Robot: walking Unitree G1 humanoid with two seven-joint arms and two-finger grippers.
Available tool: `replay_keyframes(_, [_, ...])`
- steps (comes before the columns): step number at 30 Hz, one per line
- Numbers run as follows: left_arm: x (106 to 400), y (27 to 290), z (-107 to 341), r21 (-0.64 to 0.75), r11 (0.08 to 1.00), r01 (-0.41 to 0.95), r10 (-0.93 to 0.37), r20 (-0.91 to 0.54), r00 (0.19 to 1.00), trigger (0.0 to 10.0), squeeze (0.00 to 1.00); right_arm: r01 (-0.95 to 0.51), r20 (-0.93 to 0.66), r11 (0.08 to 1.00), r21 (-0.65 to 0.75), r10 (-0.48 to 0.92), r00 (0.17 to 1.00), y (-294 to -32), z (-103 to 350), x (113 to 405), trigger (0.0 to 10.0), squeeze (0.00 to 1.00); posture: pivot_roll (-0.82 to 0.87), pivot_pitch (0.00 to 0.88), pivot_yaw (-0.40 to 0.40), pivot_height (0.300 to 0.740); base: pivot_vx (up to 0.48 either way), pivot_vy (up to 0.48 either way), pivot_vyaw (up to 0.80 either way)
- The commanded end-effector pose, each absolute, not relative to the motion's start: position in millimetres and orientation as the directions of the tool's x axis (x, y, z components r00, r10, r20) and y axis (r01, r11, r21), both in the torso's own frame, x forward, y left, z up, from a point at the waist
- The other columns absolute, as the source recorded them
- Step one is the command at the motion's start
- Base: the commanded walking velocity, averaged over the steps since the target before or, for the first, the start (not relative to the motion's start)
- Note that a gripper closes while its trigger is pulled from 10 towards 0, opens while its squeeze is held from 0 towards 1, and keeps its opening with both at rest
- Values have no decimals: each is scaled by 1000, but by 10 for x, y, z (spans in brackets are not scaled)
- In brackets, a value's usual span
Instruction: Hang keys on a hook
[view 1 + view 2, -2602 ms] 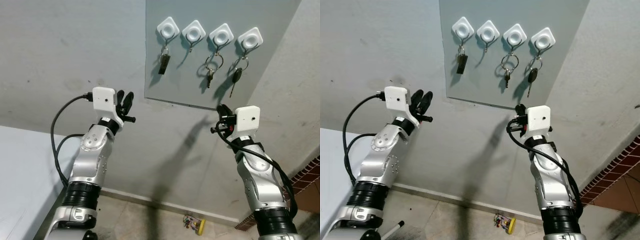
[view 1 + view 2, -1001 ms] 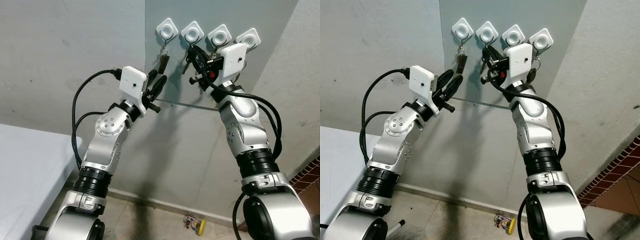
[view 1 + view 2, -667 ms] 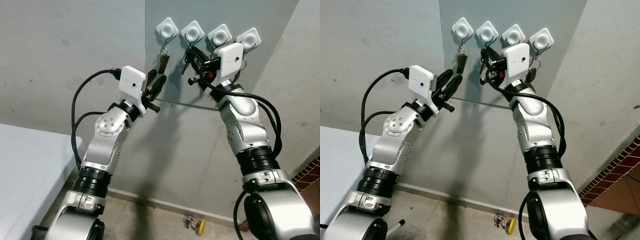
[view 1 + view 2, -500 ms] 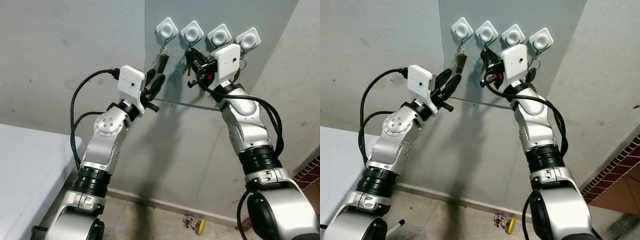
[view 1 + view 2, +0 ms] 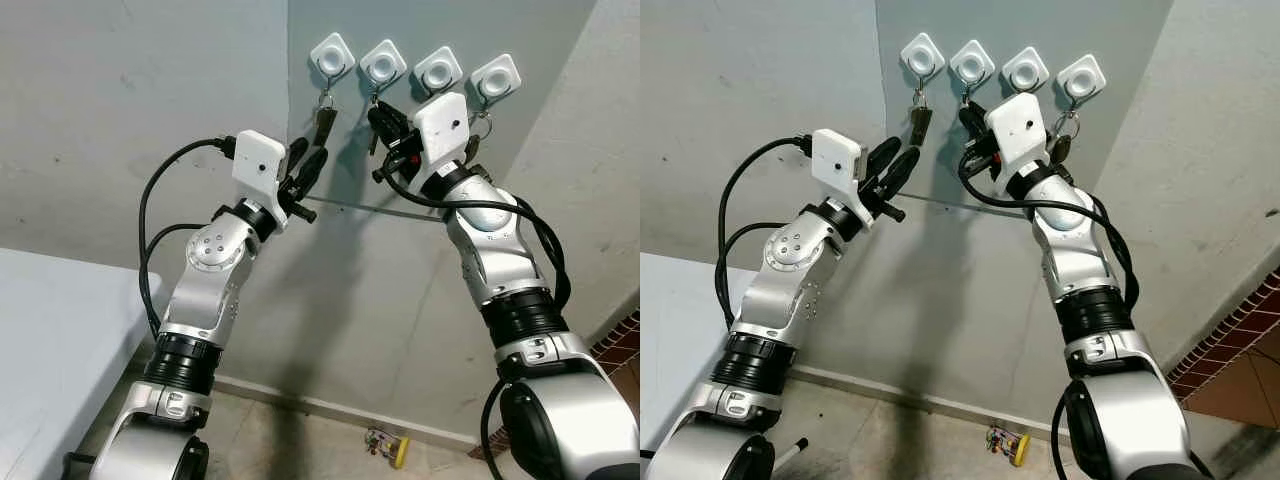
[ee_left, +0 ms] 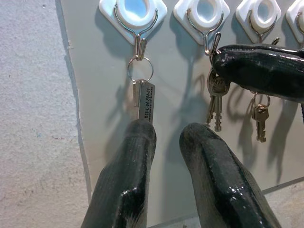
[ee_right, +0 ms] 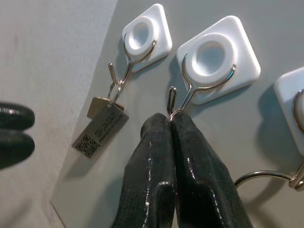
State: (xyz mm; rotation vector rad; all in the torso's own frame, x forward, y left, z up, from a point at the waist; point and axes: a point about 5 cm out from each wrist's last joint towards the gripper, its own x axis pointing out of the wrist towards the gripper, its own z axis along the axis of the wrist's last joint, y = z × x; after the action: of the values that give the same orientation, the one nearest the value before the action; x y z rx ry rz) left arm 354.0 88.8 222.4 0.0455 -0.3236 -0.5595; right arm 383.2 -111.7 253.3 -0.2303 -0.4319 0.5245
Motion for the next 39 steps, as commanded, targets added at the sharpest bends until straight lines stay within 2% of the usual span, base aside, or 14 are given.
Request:
replay_keyframes(1, [3535, 889, 2320, 137, 849, 510, -525, 316, 790, 10000, 0, -442, 366, 859, -260, 511, 778, -1114, 2619, 3849, 10000, 0, -41, 0, -43, 740, 0, 0, 0])
replay_keyframes(5, [3532, 894, 2321, 136, 851, 507, -522, 317, 792, 10000, 0, -445, 379, 884, -142, 464, 801, -1166, 2552, 3839, 10000, 0, -40, 0, -41, 740, 0, 0, 0])
replay_keyframes(9, [3533, 896, 2321, 133, 851, 507, -522, 315, 793, 10000, 0, -451, 390, 888, -90, 448, 804, -1176, 2519, 3811, 10000, 0, -44, 0, -37, 740, 0, 0, 0])
replay_keyframes(17, [3541, 875, 2342, 135, 847, 515, -529, 317, 787, 10000, 0, -502, 481, 862, -67, 469, 741, -1151, 2658, 3720, 10000, 0, -49, 0, -33, 740, 0, 0, 0])
replay_keyframes(39, [3481, 758, 2301, 141, 818, 558, -572, 306, 761, 10000, 0, -502, 453, 857, -118, 496, 741, -1173, 2656, 3701, 10000, 0, -48, 0, -33, 740, 0, 0, 0])
